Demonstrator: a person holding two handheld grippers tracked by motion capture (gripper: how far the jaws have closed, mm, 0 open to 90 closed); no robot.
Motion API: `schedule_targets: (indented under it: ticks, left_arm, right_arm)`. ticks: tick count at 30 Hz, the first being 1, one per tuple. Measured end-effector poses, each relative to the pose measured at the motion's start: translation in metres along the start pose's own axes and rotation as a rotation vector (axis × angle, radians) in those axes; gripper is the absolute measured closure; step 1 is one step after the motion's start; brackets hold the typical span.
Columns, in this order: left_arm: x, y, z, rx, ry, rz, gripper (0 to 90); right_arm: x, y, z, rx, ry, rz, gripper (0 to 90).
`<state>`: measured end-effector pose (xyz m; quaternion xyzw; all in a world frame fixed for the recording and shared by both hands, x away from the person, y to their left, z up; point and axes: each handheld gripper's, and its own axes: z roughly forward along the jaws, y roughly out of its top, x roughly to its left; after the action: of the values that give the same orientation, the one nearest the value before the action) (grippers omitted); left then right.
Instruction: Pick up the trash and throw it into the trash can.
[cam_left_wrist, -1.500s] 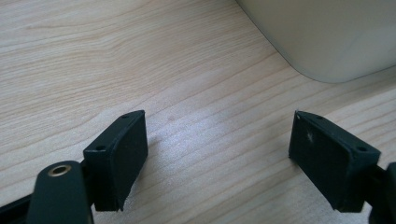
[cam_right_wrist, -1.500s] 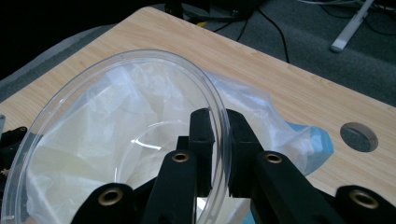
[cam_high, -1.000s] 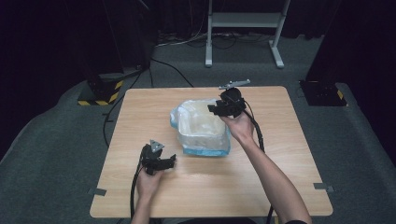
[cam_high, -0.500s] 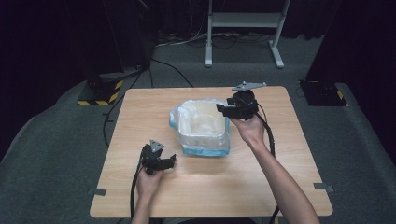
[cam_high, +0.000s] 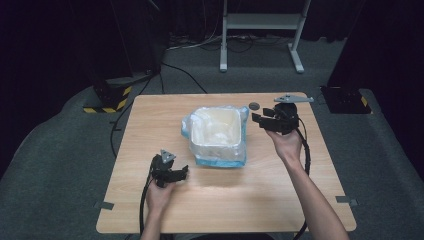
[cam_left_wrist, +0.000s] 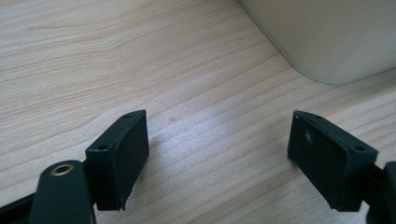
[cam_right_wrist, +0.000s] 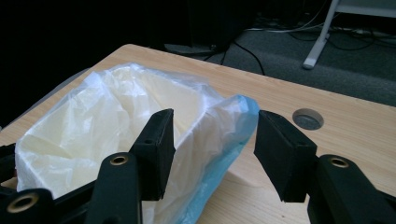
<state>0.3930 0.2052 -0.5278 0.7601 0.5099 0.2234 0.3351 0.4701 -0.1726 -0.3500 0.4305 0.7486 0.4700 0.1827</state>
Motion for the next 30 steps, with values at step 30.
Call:
schedule_targets:
  ticks: [30]
  left_arm:
    - [0.000,0.000,0.000,0.000,0.000,0.000,20.3]
  right_arm:
    - [-0.030,-0.051,-0.051,-0.057,-0.075,0.038,47.3]
